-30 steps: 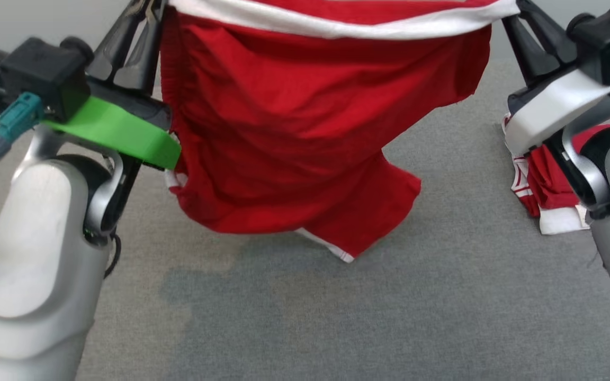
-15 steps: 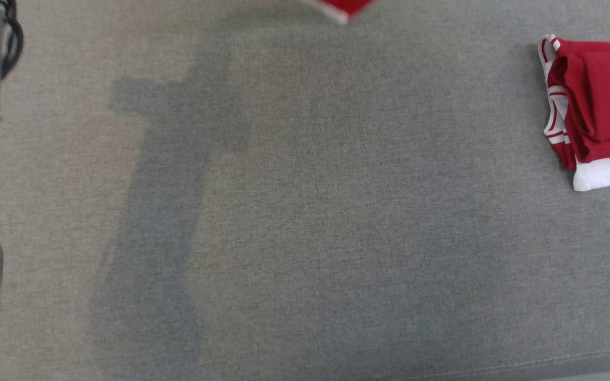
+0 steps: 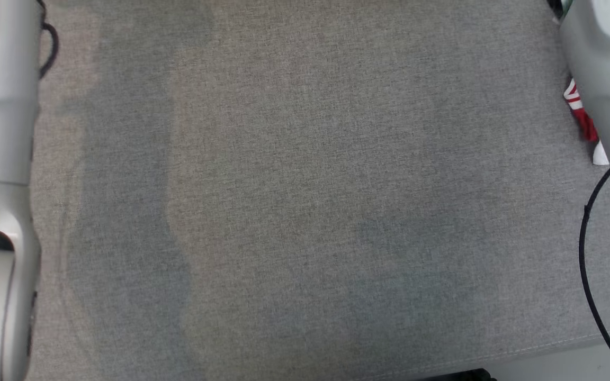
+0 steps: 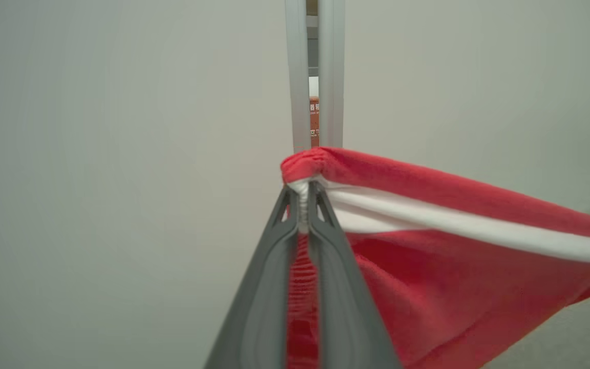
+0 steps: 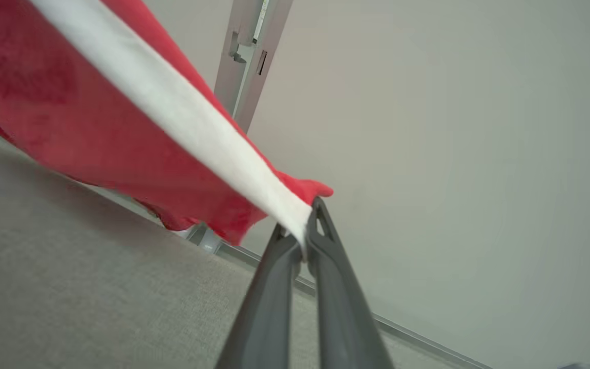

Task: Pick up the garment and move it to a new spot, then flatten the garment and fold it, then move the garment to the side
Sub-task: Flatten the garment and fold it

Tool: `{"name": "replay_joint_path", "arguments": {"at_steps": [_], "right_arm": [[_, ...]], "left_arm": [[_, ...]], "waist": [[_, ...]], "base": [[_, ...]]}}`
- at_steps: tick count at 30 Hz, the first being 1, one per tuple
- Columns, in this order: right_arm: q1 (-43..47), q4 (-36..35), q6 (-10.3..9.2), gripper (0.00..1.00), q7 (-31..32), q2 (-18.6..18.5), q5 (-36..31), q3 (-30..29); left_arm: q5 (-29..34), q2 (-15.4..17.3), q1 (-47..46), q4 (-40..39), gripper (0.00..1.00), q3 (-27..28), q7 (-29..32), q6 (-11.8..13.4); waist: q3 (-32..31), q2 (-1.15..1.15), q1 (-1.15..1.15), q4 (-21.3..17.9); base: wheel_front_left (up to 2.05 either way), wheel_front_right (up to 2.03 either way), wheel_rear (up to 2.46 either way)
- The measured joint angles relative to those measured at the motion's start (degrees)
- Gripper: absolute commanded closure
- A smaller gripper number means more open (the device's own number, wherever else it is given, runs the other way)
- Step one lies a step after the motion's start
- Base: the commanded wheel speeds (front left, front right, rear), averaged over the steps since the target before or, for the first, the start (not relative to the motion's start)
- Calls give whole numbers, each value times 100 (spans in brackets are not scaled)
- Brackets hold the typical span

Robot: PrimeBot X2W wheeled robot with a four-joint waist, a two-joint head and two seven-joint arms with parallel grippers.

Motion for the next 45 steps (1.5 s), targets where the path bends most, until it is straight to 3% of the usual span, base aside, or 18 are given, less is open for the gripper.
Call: {"name": "replay_joint_path", "arguments": {"at_steps": [7, 12, 18, 31, 36, 40, 45], "right_arm": [[852, 364, 0, 100, -44, 174, -19, 428], [1240, 300, -1, 100, -48, 97, 88, 806], [1808, 309, -1, 100, -47, -114, 430, 1492], [2718, 148, -1, 100, 16, -606, 1959, 3193], [3100, -452, -1, 100, 366, -946, 2910, 4167], [3278, -1273, -1, 100, 768, -1469, 3799, 4983], [3383, -2168, -1, 100, 1308, -2209, 4415, 5260]], "left_arm": [[86, -99, 1438, -37, 100, 215, -13, -9], [208, -109, 2182, -393, 100, 274, -22, -16], [333, 18, 3232, -804, 100, -444, -21, -26], [216, 633, 4738, -1001, 100, -1699, -22, -27], [53, 821, 5191, -1138, 100, -2028, -22, -27], [-65, 951, 5517, -1361, 100, -2271, -22, -27], [-189, 1132, 5865, -1669, 100, -2448, -22, -29]], "waist": [[-14, 0, 0, 107], [-285, 0, 0, 140], [-698, 0, 0, 202], [-1701, 0, -1, 308], [-2081, 0, -1, 325], [-2374, 0, -1, 341], [-2688, 0, -1, 369]], "base": [[0, 0, 0], [0, 0, 0], [0, 0, 0], [0, 0, 0], [0, 0, 0], [0, 0, 0], [0, 0, 0]]}}
